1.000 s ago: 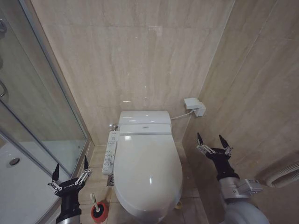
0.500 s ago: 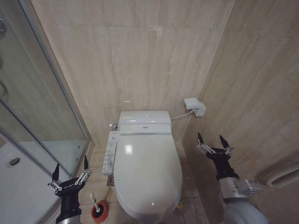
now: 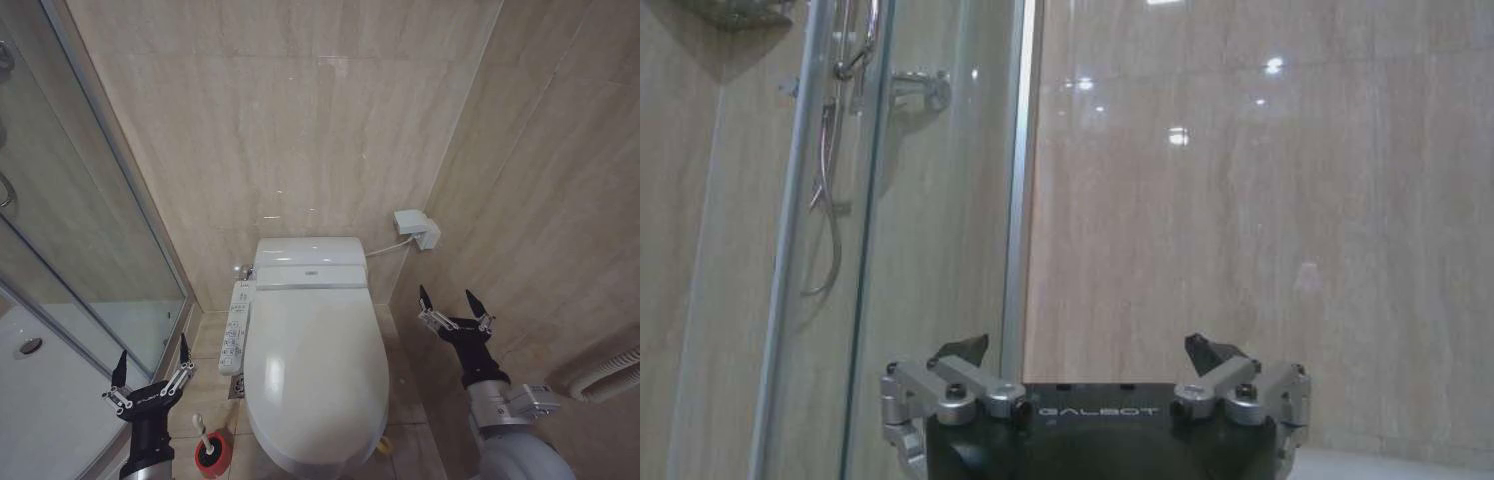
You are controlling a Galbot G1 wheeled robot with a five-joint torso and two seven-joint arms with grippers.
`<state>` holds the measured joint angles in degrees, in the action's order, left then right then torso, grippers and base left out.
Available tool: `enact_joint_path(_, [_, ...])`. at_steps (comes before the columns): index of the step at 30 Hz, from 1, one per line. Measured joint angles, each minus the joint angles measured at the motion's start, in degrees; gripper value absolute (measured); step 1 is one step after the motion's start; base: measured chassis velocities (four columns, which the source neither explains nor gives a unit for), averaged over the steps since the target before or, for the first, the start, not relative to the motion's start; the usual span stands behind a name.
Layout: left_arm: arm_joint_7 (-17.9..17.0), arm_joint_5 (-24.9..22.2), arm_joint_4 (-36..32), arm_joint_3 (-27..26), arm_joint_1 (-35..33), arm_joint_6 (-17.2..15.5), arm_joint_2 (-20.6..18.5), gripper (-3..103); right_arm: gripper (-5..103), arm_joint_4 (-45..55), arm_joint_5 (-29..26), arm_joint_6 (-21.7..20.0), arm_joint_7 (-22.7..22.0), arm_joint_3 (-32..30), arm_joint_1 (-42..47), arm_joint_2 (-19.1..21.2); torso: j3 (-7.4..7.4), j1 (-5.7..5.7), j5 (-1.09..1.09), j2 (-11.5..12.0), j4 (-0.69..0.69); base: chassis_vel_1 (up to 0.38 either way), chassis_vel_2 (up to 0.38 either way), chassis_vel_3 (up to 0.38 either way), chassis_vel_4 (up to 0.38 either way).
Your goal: Open the toilet lid, clean the toilet bowl with a toilet brush, close the toilet lid, and flush.
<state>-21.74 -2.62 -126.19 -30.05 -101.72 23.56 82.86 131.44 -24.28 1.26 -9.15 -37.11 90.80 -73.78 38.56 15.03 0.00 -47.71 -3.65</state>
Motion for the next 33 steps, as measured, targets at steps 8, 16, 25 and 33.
enact_joint_path(8, [0.0, 0.0, 0.0, 0.0, 0.0, 0.0, 0.0, 99, 100, 0.0, 0.0, 0.0, 0.0, 0.0, 0.0, 0.0, 0.0, 0.0, 0.0, 0.0, 0.0, 0.0, 0.0, 0.0, 0.0])
enact_joint_path(16, [0.0, 0.0, 0.0, 0.0, 0.0, 0.0, 0.0, 99, 100, 0.0, -0.1, 0.0, 0.0, 0.0, 0.0, 0.0, 0.0, 0.0, 0.0, 0.0, 0.0, 0.0, 0.0, 0.0, 0.0])
enact_joint_path(25, [0.0, 0.0, 0.0, 0.0, 0.0, 0.0, 0.0, 99, 100, 0.0, -0.1, 0.0, 0.0, 0.0, 0.0, 0.0, 0.0, 0.0, 0.0, 0.0, 0.0, 0.0, 0.0, 0.0, 0.0])
enact_joint_path(33, [0.0, 0.0, 0.0, 0.0, 0.0, 0.0, 0.0, 99, 100, 0.0, -0.1, 0.0, 0.0, 0.0, 0.0, 0.0, 0.0, 0.0, 0.0, 0.0, 0.0, 0.0, 0.0, 0.0, 0.0])
